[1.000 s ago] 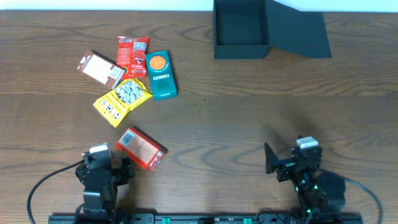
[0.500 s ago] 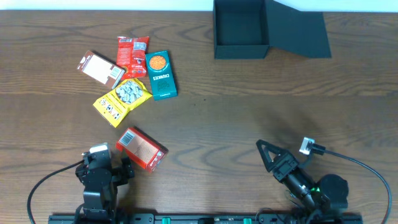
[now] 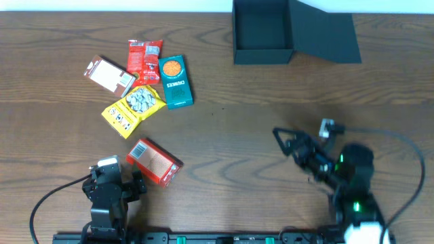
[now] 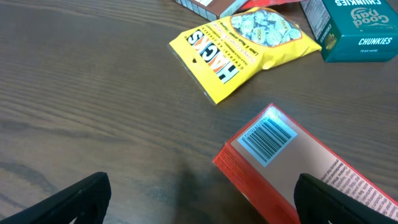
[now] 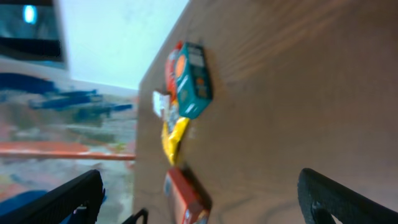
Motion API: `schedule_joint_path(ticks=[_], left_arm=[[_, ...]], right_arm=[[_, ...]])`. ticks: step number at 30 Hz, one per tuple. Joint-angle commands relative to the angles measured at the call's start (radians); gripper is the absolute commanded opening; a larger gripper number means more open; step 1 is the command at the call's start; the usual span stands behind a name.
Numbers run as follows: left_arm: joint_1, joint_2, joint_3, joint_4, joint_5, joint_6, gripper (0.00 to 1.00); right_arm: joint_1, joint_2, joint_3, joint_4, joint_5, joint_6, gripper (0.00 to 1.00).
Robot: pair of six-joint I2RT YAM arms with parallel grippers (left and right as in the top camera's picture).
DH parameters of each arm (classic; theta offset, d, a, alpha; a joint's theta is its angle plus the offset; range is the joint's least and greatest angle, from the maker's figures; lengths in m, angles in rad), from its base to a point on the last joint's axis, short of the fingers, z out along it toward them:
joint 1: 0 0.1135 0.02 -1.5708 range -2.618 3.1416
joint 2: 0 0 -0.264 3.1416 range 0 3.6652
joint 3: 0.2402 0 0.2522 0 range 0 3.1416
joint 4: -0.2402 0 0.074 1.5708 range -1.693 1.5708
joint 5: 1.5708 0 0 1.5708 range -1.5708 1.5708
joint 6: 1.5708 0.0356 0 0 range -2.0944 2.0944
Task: Pack container
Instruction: 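Move the right gripper up to the black box's lid edge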
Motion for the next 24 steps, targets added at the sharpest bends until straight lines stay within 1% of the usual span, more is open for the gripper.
schedule_joint_path(ticks=[1, 5, 8, 14, 16, 19, 21, 24], left_arm=[[0.003, -0.006, -0.011, 0.003, -0.01, -0.011, 0.95], [0.003, -0.006, -0.011, 0.003, -0.01, -0.011, 0.95], [0.003, -0.006, -0.011, 0.003, -0.01, -0.011, 0.95], [0.003, -0.006, -0.011, 0.003, -0.01, -0.011, 0.95], [0.003, -0.006, -0.011, 0.002, -0.01, -0.011, 0.95], [0.003, -0.006, -0.011, 0.002, -0.01, -0.011, 0.95], [0.003, -0.006, -0.011, 0.003, -0.01, -0.011, 0.95], [0.003, -0.006, -0.011, 0.003, -0.01, -0.011, 0.95]], right_arm=[[0.003, 0.216, 0.17, 0.007, 0.051, -0.132, 0.99], [0.003, 0.533, 0.439, 0.004, 0.073, -0.178, 0.99], [0.002, 0.723, 0.644, -0.027, 0.104, -0.205, 0.99], [0.003, 1.01, 1.046, -0.261, 0.268, -0.202, 0.98], [0.003, 1.08, 1.155, -0.344, 0.327, -0.146, 0.98], [0.003, 1.17, 1.281, -0.42, 0.383, -0.047, 0.97], [0.003, 1.22, 1.335, -0.444, 0.409, 0.023, 0.96], [0.003, 1.295, 1.382, -0.451, 0.412, 0.115, 0.91]])
